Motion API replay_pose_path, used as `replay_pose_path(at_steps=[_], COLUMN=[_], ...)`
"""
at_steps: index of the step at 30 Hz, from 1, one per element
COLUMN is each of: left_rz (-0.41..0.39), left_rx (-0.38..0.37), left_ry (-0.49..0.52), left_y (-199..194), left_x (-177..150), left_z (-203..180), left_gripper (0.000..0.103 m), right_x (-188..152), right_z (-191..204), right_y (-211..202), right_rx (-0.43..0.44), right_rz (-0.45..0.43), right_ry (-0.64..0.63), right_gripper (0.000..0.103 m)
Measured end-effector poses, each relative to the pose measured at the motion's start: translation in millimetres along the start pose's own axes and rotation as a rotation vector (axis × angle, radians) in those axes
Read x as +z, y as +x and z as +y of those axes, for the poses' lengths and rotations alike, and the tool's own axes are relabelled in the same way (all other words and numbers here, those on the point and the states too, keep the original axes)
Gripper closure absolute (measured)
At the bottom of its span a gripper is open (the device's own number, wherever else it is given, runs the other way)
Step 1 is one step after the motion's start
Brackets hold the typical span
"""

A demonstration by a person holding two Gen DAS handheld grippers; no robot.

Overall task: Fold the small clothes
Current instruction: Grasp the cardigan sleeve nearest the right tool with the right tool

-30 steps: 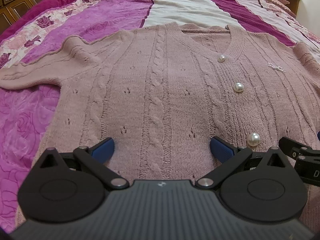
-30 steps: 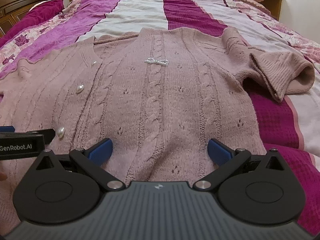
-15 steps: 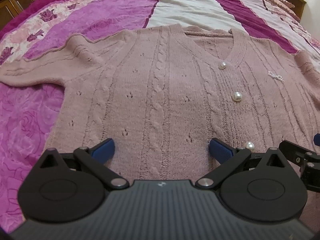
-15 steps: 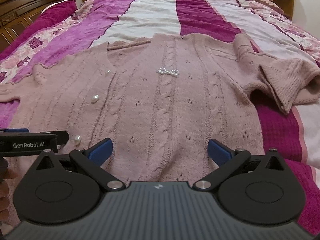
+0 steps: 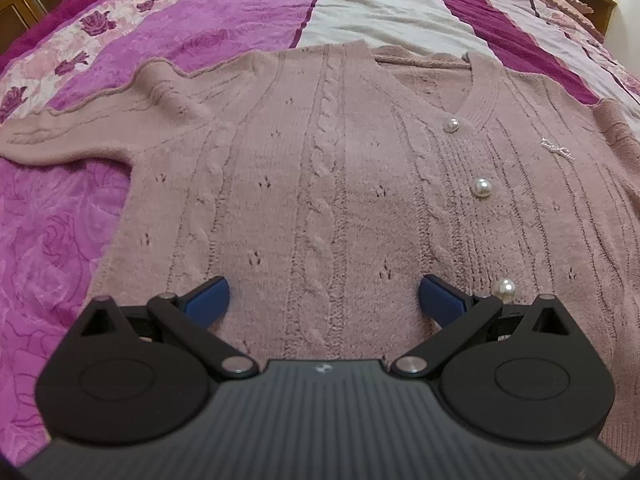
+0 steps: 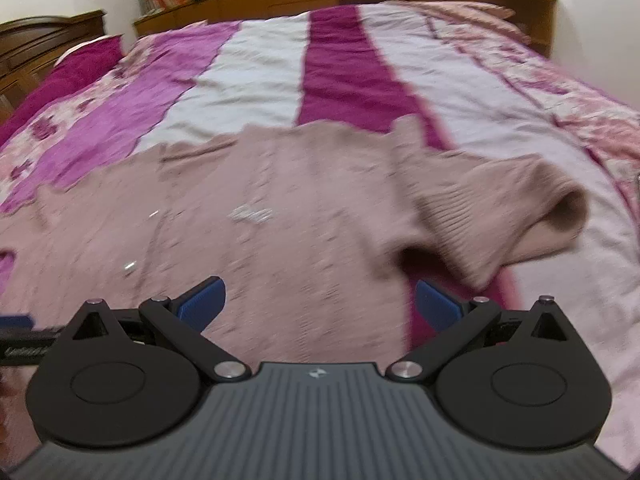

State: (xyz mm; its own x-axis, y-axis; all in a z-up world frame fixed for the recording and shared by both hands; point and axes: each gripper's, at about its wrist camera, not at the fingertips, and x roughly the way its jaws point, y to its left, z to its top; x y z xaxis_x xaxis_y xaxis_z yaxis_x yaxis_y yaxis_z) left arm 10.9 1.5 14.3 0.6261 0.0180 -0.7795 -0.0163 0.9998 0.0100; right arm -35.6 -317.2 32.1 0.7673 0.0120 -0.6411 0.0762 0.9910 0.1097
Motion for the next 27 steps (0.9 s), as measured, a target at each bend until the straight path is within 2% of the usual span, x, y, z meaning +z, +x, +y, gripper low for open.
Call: replay_pose_path(at_steps=[4,10,12,15,20,24,27], left_rz=[-0.001,-0.004,-0.005,-0.009,-0.010,-0.013,-0.013], left_rx=[0.008,0.011,0.012,0.017,0.017,0.016,0.017], left_ry=[0.010,0.015,0.017,0.023,0.026,0.030,0.030], left_y=[1,2,3,4,5,5,5], left_x=[-1,-3,-3,-4,-4,-4,-4], left_z=[-1,-2,-2,-4,-4,-4,-4], left_gripper=[0.000,0.000,0.000,0.000,0.000,0.000,0.000], right_x=[10,23,27,30,32,30,32], right_z=[-27,-64,-70,-77,-80,-87,-92], right_y=[3,15,19,24,42,49,49], right_rx=[-0.029,-0.010,-0.004,-0.004,-0.013,0.003,0.016], right_rz=[-0.026,-0.044,-0.051,-0.060,-0.009,0.003,0.003], right_ry=[0.011,0.047,0.043,0.030,0.026,0.068,0.102], right_gripper=[0.000,0.000,0.005,0.016,0.038,0.051,0.072])
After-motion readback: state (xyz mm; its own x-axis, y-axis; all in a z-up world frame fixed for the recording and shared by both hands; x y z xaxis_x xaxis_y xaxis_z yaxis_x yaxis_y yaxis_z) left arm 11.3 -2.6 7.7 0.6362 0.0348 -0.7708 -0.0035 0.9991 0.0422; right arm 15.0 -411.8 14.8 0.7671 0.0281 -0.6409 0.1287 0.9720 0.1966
